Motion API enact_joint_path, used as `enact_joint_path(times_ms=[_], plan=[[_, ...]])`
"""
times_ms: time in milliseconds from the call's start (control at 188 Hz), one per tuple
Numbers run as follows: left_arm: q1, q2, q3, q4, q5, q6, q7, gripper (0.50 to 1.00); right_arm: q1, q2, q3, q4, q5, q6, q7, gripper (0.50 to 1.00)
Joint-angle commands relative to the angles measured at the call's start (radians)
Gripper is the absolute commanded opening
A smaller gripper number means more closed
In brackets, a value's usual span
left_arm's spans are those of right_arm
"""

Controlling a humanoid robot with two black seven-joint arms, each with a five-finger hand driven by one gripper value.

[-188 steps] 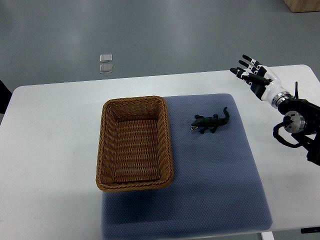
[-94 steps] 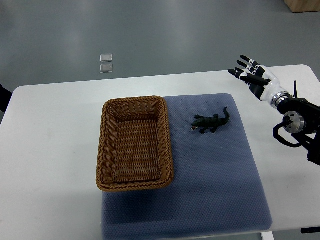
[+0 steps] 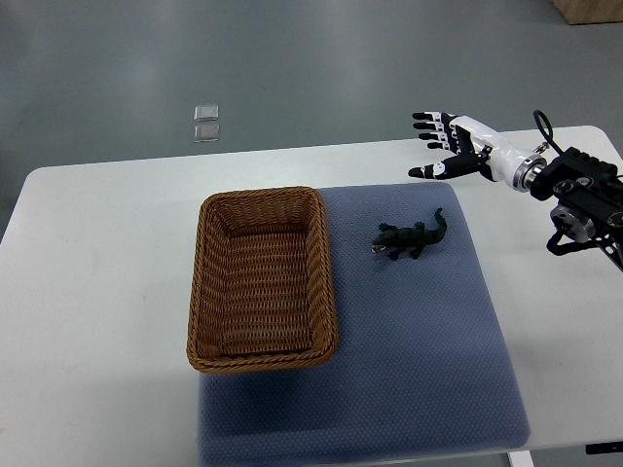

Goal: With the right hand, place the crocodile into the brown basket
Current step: 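Reach the right hand forward and down over the toy crocodile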

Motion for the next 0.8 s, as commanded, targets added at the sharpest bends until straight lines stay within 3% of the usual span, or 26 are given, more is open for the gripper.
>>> enact_joint_path(times_ms=[0,240,485,794], plan=[[0.0,0.0,0.0,0.0,0.0,0.0,-0.001,1.0,0.04,0.003,-0.013,0.007,-0.14,0.053,0.004,0.926],[0.0,0.0,0.0,0.0,0.0,0.0,0.001,1.0,0.147,-0.002,-0.181,0.039,-0.408,0.076,0.051,0.926],[0.0,0.0,0.0,0.0,0.0,0.0,0.001,1.0,0.241,-0.019,-0.363,0.062,-0.505,0.067,0.1,0.924],[0.0,0.0,0.0,0.0,0.0,0.0,-0.001,1.0,0.259,-0.016,-0.472,0.064,-0.602,0.016,0.102,0.919]])
